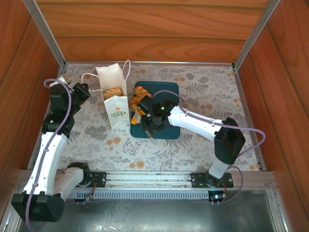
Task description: Place the fake bread into the paper bag
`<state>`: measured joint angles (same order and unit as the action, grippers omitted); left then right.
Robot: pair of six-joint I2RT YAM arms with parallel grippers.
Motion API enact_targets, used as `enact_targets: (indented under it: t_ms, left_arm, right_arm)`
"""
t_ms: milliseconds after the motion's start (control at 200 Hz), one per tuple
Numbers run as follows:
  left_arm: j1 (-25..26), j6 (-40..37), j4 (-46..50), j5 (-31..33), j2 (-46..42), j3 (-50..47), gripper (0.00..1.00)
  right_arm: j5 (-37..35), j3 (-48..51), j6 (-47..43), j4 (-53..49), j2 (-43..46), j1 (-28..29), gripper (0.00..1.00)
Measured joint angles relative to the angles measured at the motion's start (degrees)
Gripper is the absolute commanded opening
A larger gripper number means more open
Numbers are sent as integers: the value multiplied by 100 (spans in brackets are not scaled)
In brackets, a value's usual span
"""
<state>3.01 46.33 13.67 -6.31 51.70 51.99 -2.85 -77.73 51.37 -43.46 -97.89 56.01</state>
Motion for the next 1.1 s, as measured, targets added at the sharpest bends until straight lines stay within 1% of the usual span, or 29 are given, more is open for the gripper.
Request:
enact_targets:
  t_ms: [155,445,610,765,1099]
  left_arm:
    - [0,0,0,0,0,0,0]
    - [0,-2,2,2,0,0,0]
    - [0,-2,2,2,0,0,0]
    - [0,-2,2,2,0,0,0]
    - [0,-2,4,0,2,0,0]
  right_arm:
    - [-9,129,74,96,111,2,37]
    - [-289,787,345,105,1060,-15,31]
    - [-450,1228,492,105,1558,-46,31]
    - [-564,1421,551,98,1908,-120,30]
    - [-634,1456,494,109,2151,-243,30]
